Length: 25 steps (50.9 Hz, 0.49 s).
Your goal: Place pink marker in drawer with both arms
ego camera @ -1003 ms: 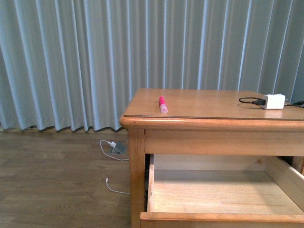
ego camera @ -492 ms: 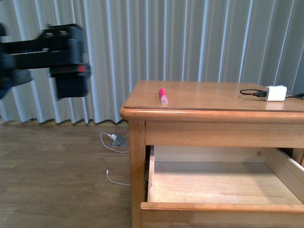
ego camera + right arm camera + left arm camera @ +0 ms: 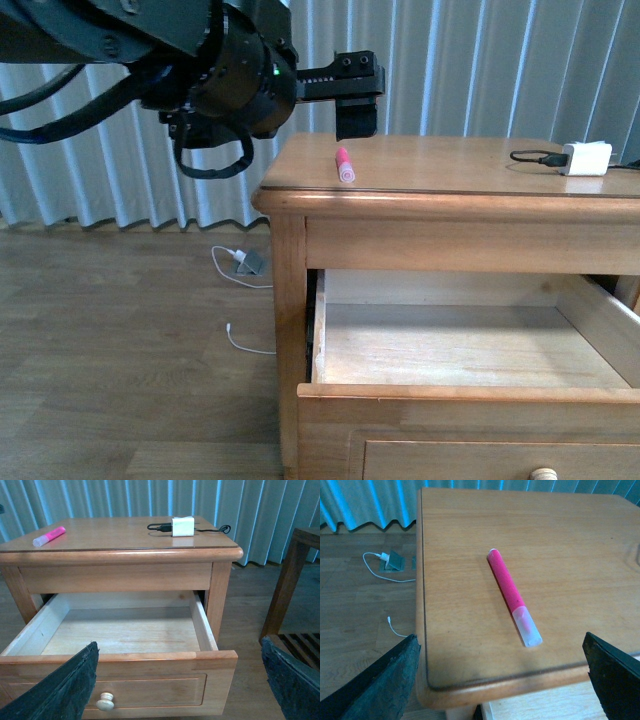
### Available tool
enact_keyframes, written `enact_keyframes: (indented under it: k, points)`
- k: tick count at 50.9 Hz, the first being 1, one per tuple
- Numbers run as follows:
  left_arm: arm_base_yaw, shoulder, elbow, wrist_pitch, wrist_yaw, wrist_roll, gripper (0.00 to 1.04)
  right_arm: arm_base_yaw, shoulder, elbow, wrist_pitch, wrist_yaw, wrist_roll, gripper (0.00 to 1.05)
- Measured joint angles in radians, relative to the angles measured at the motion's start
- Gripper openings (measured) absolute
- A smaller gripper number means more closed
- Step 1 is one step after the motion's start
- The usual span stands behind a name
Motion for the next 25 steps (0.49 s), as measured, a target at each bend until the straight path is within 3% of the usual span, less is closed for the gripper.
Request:
enact_keyframes:
  k: [25]
  points:
    - [-0.021, 0.349, 0.474, -0.202, -0.002, -0.001, 0.99, 0.000, 0.000, 0.000, 0.000, 0.000, 0.000, 0.96]
